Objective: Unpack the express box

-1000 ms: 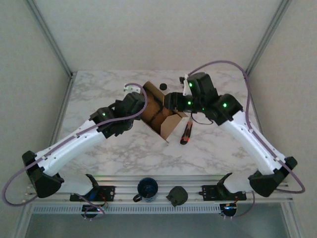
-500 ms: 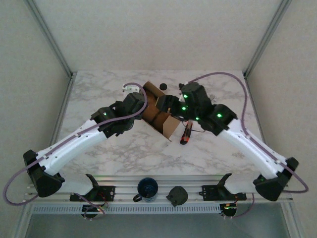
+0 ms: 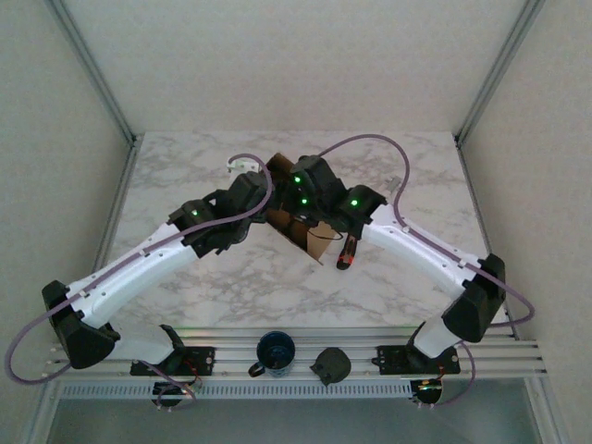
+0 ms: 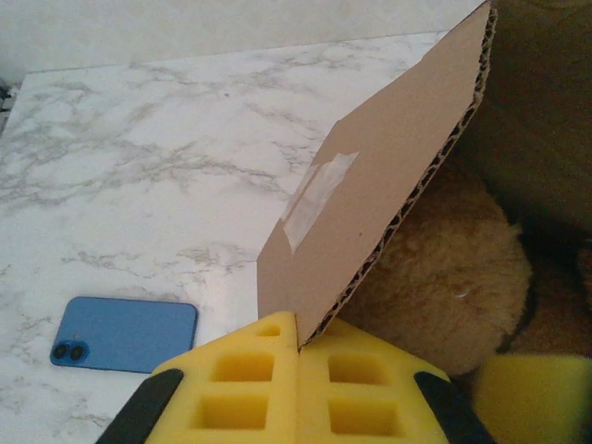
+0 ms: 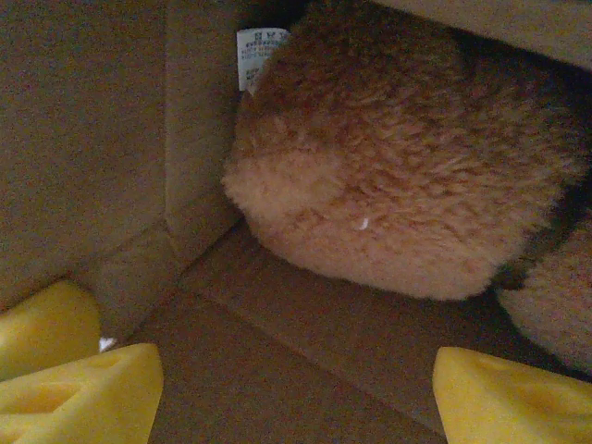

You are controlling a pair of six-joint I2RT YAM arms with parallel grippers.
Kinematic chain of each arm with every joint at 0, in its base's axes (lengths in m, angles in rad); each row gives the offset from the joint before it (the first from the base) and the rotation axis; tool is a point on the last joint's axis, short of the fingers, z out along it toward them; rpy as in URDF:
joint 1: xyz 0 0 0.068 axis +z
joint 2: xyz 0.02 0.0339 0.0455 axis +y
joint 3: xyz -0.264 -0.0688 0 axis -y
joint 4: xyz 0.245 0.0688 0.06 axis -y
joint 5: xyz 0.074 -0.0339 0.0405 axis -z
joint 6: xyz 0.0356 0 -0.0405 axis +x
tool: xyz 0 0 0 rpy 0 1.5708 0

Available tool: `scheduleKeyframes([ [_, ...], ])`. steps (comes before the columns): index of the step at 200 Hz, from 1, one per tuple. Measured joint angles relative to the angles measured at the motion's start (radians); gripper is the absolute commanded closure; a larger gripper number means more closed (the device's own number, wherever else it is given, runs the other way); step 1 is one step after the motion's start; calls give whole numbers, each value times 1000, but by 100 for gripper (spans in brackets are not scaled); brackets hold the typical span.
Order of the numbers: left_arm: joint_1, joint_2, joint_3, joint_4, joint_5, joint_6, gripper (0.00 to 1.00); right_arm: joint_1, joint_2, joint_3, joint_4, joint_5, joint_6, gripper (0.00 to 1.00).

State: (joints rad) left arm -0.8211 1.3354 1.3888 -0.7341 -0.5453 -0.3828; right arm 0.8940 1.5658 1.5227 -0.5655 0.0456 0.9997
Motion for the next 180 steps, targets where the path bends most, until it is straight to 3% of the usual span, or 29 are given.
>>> scheduleKeyframes([
  [93,0,-43,-32,3,26,-15,100,0,171,175,-9,71,-13,40],
  [117,0,-45,-34,4,31,-15,100,0,201,194,-11,71,-13,49],
  [138,0,-45,-37,5,37,-15,100,0,225,200,-11,66,-12,62],
  [164,0,-45,-37,8,41,-15,100,0,247,200,-13,66,-11,100],
  [180,0,-45,-37,8,42,-15,100,0,248,200,-14,67,-17,100],
])
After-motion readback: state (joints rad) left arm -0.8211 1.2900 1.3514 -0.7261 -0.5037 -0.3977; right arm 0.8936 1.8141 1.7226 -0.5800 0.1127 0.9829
